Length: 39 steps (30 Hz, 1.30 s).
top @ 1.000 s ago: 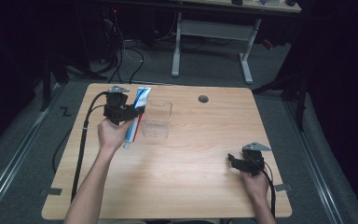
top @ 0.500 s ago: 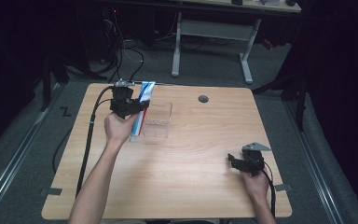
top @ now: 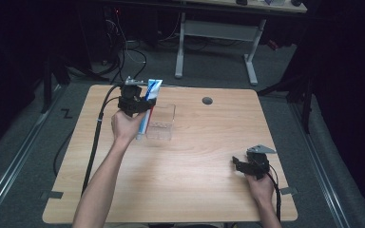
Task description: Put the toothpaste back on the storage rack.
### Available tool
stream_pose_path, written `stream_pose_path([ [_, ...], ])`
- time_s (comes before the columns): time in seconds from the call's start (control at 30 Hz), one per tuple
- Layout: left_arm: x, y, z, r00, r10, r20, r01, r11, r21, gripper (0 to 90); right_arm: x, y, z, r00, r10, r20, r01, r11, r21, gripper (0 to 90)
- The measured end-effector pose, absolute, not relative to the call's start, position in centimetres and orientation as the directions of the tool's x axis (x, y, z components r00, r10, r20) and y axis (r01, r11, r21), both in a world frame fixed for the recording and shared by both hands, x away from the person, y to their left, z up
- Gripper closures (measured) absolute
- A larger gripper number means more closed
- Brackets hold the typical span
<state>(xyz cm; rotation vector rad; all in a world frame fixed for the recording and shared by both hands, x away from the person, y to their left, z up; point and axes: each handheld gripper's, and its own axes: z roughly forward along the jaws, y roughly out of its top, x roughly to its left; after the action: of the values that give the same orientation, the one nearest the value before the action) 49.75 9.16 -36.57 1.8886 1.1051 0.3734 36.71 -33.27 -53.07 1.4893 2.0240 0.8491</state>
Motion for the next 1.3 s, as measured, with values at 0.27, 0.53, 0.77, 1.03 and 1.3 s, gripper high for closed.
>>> stream_pose_path([
  [0.27, 50.6, 8.3, -36.3, 0.552, 0.819, -0.156, 0.532, -0.202, 0.822, 71.2, 36.7, -33.3, -53.1, -0.290, 0.957, -0.020, 0.656, 0.214, 0.724, 31.0],
  [0.53, 51.4, 8.3, -36.6, 0.527, 0.833, -0.169, 0.528, -0.165, 0.833, 71.2, 36.7, -33.3, -53.1, -0.290, 0.957, -0.020, 0.656, 0.214, 0.724, 31.1],
  [0.77, 51.7, 8.2, -36.6, 0.513, 0.838, -0.187, 0.514, -0.125, 0.849, 71.1, 36.7, -33.3, -53.1, -0.291, 0.957, -0.020, 0.656, 0.215, 0.724, 31.1],
  [1.03, 52.2, 7.0, -36.4, 0.517, 0.839, -0.168, 0.488, -0.128, 0.863, 70.9, 36.7, -33.3, -53.1, -0.291, 0.956, -0.020, 0.656, 0.215, 0.724, 31.1],
  [1.3, 53.3, 5.7, -37.1, 0.520, 0.838, -0.167, 0.490, -0.133, 0.861, 70.9, 36.7, -33.2, -53.1, -0.295, 0.955, -0.019, 0.655, 0.216, 0.724, 31.1],
])
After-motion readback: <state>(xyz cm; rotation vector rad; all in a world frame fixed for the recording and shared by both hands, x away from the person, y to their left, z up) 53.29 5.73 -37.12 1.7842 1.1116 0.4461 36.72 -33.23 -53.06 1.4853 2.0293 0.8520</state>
